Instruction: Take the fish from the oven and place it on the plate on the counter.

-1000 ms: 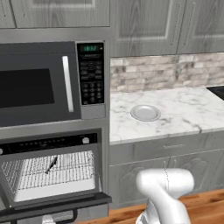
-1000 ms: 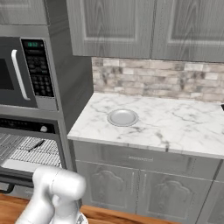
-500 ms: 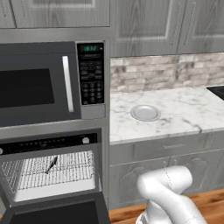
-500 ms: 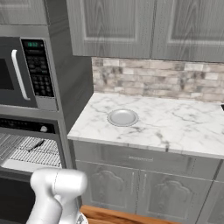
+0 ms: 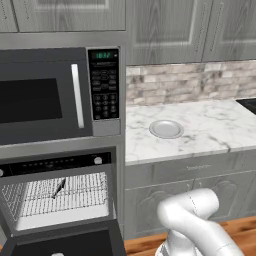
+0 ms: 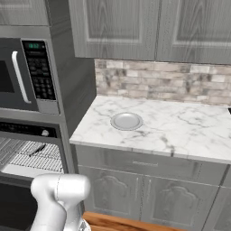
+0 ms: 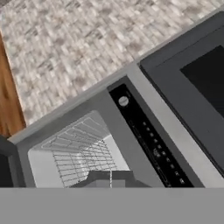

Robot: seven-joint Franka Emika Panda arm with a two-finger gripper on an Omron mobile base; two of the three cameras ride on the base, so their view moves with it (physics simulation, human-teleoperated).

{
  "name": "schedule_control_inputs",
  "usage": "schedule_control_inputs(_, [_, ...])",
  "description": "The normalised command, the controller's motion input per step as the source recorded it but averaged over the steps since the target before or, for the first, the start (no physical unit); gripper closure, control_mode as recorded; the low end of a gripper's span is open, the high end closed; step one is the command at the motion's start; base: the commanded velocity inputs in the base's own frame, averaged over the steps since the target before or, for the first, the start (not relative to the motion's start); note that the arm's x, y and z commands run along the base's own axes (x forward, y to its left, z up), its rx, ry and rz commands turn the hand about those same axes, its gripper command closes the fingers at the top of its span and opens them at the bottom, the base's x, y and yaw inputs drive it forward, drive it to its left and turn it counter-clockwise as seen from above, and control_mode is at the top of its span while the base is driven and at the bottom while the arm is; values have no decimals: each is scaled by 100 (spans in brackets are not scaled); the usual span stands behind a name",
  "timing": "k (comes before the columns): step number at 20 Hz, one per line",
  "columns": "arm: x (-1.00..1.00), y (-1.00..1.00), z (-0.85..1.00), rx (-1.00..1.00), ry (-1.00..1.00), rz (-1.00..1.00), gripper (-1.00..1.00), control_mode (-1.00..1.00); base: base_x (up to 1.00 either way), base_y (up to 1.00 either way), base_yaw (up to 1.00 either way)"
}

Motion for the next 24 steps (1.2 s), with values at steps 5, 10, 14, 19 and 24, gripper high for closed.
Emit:
schedule_control_inputs(5, [81, -18, 28, 69, 0, -3, 100, -100, 0, 0, 0])
schedule_control_inputs(10, [80, -34, 11, 66, 8, -4, 100, -100, 0, 0, 0])
schedule_control_inputs(14, [35, -22, 0, 71, 2, -8, 100, -100, 0, 0, 0])
schedule_control_inputs(19, [32, 12, -25, 60, 5, -11, 100, -100, 0, 0, 0])
schedule_control_inputs(24, [71, 9, -42, 34, 15, 0, 100, -100, 0, 0, 0])
